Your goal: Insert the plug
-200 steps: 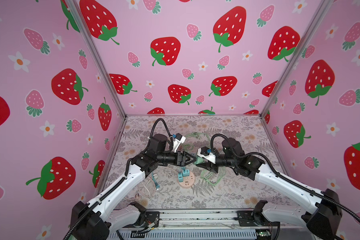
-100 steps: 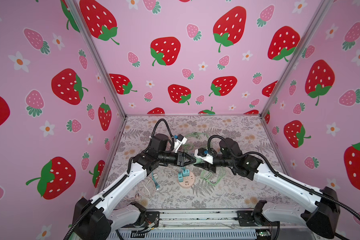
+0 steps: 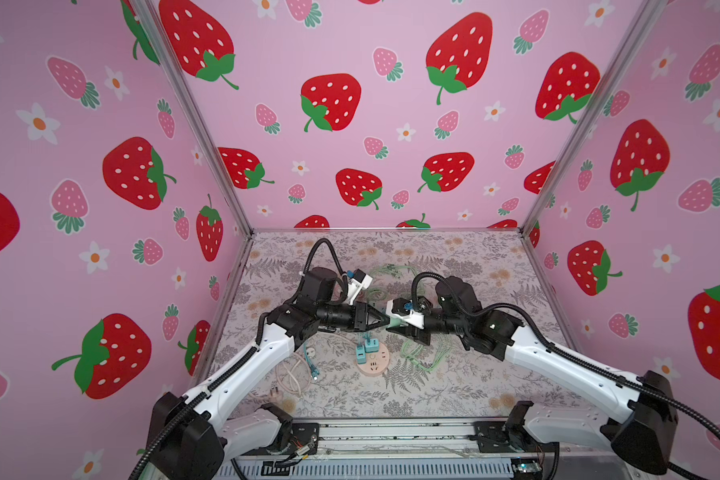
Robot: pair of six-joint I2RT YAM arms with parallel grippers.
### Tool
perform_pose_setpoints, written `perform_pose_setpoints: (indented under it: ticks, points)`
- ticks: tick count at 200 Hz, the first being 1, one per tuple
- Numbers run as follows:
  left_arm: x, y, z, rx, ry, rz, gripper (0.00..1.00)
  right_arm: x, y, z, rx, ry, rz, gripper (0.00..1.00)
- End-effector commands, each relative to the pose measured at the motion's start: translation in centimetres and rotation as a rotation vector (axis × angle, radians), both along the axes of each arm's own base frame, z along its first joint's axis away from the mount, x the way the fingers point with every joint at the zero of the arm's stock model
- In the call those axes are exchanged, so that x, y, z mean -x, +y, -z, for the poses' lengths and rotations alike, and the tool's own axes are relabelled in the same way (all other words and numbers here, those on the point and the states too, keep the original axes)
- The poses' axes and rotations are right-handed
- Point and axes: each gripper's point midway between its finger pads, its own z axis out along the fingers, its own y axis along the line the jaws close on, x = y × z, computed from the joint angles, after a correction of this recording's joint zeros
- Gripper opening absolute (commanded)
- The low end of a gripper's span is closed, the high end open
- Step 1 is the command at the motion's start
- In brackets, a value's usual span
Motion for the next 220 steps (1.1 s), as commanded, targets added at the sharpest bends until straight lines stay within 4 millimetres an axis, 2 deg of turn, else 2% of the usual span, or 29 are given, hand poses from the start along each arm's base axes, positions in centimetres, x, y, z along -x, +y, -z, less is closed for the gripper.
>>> perform_pose_setpoints:
  ticks: [1, 11, 21, 25, 31, 60, 84, 106, 122, 126, 163, 193, 220]
  points:
    - [0.1, -0.6, -2.1, 0.043, -0.078, 0.042, 0.12, 0.2, 0.2, -0.8, -0.021, 0.002, -0.003, 0.41]
    - [-0.1, -0.5, -2.1, 0.039, -0.099, 0.033, 0.07, 0.2, 0.0, -1.2, -0.038, 0.010, 0.014, 0.44]
    - [-0.3, -0.3, -2.3, 0.039, -0.130, 0.020, 0.07, 0.0, -0.4, -1.7, -0.057, 0.006, 0.041, 0.51]
    - [-0.3, -0.3, -2.4, 0.041, -0.142, 0.016, 0.02, 0.0, -0.5, -1.9, -0.067, 0.003, 0.052, 0.51]
    - [-0.4, -0.2, -2.5, 0.041, -0.160, 0.006, 0.01, -0.1, -0.8, -2.3, -0.082, -0.002, 0.067, 0.58]
    - [-0.9, 0.0, -3.0, 0.045, -0.199, -0.026, 0.00, -0.6, -2.4, -4.7, -0.171, -0.015, 0.140, 0.72]
    - [-1.4, 0.1, -3.0, 0.045, -0.217, -0.047, 0.00, -1.0, -4.1, -6.2, -0.266, 0.015, 0.199, 0.78]
    - [-1.6, 0.1, -3.3, 0.068, -0.252, -0.057, 0.00, -0.6, -5.1, -6.5, -0.342, 0.106, 0.199, 0.78]
    - [-1.6, 0.1, -4.1, 0.097, -0.293, -0.061, 0.00, -0.2, -5.2, -5.8, -0.388, 0.217, 0.167, 0.75]
    - [-1.5, 0.1, -4.3, 0.107, -0.307, -0.062, 0.00, 0.2, -5.7, -6.7, -0.427, 0.221, 0.153, 0.75]
    - [-1.4, 0.4, -6.3, 0.186, -0.429, -0.083, 0.00, 1.3, -7.0, -7.6, -0.618, 0.413, 0.079, 0.68]
    - [-1.1, 0.5, -7.3, 0.248, -0.497, -0.087, 0.00, 2.1, -7.1, -7.5, -0.661, 0.478, 0.020, 0.58]
    - [-0.9, 0.4, -7.8, 0.292, -0.529, -0.082, 0.00, 2.8, -6.9, -7.9, -0.710, 0.531, -0.046, 0.59]
